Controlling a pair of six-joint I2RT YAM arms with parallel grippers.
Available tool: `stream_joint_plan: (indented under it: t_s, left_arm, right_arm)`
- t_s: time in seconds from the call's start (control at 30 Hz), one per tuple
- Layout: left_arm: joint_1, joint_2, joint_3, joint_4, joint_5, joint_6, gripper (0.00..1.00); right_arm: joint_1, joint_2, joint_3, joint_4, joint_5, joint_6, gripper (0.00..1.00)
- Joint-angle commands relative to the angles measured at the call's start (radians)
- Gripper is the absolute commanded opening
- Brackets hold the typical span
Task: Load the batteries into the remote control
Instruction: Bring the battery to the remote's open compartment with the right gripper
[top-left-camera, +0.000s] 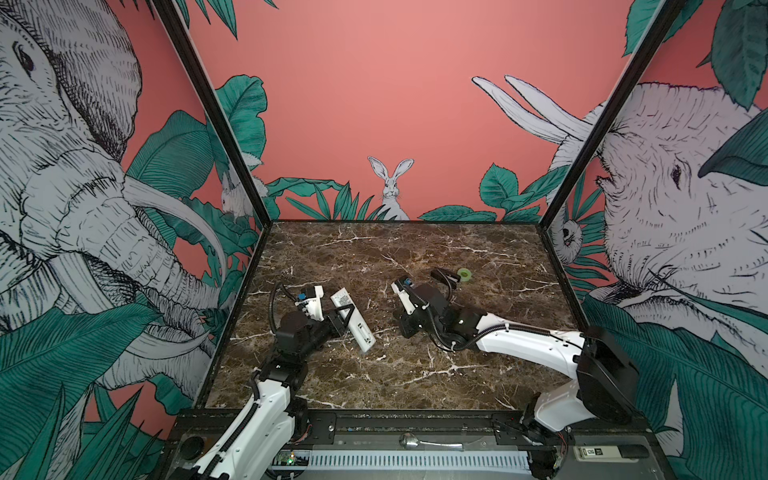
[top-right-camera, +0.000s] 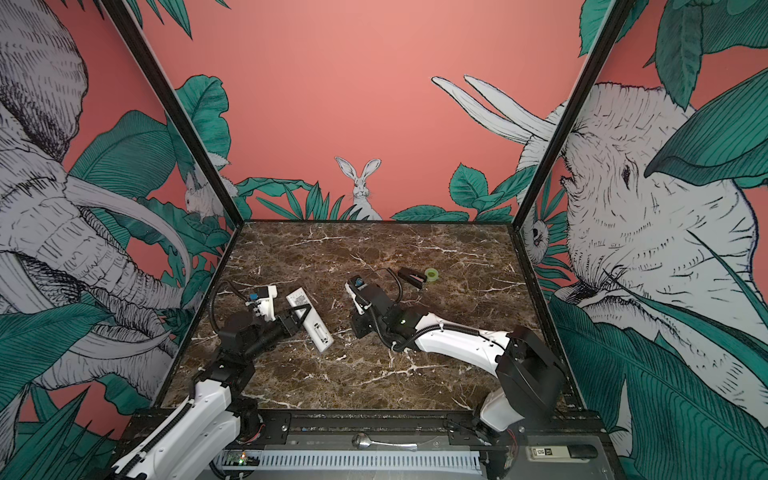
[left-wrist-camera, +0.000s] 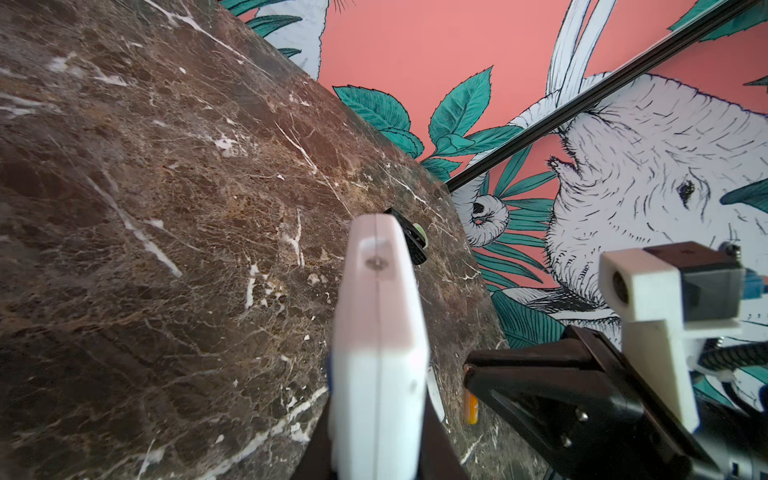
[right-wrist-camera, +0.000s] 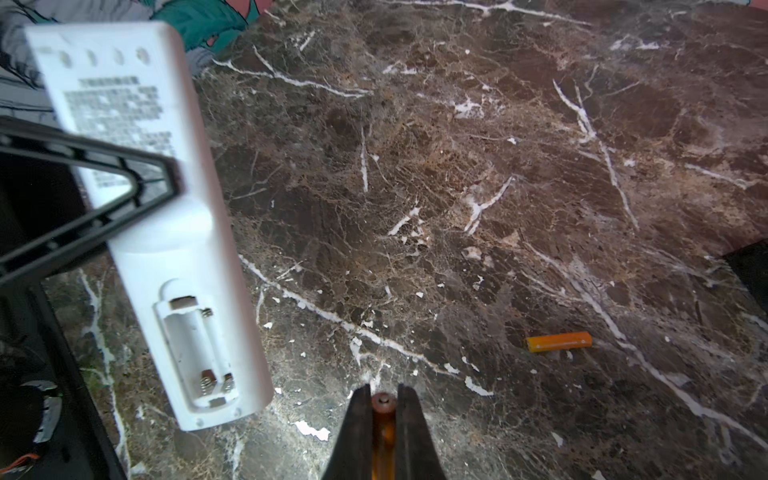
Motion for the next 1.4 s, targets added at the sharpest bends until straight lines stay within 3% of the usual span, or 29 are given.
stream_joint_plan:
  t_s: [0.0,0.2,0.6,0.93,1.37]
  left_arm:
    - [0.005,0.016,-0.005,0.099,0.017,-0.056,0.0]
    - [-0.008,0.105,-0.012,0.265,0.045,-0.122,0.0]
    - [-0.154,0.209,0.021,0.415,-0.036,-0.118,0.0]
    - [-0.162,0.305,0.016,0.601,-0.017,-0.209,0.0]
    - [-0.165,0.297,0.03,0.652,0.009,-0.244,0.0]
  right_arm:
    - [0.004,-0.06,-0.038,0.141,-0.028,-0.019,0.01]
    - [0.01,-0.131,-0.096,0.231,-0.063,-0.03,0.02]
    - [0.032,-0.148,-0.134,0.356,-0.075,-0.029,0.02]
    - [0.069,-0.139,-0.145,0.425,-0.094,-0.063,0.02]
    - [0.087,-0.125,-0.157,0.459,-0.072,-0.088,0.02]
